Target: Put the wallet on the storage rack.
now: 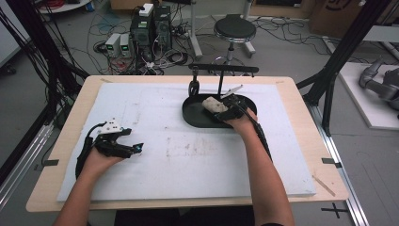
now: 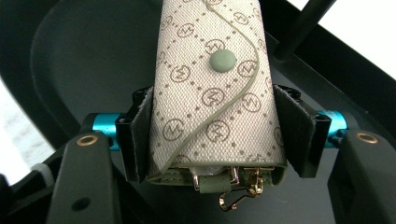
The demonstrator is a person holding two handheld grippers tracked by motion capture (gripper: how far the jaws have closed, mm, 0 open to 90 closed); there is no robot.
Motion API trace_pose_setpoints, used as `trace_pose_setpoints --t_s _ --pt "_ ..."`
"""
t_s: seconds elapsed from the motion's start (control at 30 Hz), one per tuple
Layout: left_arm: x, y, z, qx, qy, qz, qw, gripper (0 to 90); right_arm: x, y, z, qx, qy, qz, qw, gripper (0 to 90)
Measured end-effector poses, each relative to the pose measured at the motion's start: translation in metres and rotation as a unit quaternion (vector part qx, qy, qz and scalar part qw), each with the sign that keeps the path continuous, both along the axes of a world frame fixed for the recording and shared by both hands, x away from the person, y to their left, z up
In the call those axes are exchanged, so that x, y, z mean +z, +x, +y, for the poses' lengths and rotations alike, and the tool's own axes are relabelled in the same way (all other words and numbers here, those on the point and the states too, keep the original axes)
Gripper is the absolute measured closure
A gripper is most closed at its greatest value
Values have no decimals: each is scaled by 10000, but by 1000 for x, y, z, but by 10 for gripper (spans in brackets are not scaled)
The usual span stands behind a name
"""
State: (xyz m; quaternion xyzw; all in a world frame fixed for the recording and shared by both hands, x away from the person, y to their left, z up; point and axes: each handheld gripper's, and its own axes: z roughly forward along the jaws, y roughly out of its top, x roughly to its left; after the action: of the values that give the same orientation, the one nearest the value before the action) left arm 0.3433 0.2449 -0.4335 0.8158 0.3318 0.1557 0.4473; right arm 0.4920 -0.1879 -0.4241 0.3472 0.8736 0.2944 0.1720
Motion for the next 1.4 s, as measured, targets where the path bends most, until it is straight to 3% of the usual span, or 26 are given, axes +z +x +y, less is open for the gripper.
trace_pose_setpoints --t_s 0.4,0.67,0.83,0.93,1.1,1.4 --pt "-1 0 0 0 21 12 10000 174 -10 6 2 -65 -190 174 9996 333" --pt "-2 1 0 -8 37 38 10000 174 -4 3 -1 -230 -10 111 9997 241" --pt "-1 1 0 -6 59 11 10000 174 9 -3 -10 -294 161 110 9994 212" --pt "-1 0 0 7 40 -3 10000 174 14 -6 -13 -245 206 -12 9995 212" --pt "0 -1 -1 5 32 -39 10000 174 31 -21 -25 -222 392 -142 9989 210" --pt "2 -1 -1 51 -18 -83 10000 174 52 -42 -42 -258 506 -230 9981 196"
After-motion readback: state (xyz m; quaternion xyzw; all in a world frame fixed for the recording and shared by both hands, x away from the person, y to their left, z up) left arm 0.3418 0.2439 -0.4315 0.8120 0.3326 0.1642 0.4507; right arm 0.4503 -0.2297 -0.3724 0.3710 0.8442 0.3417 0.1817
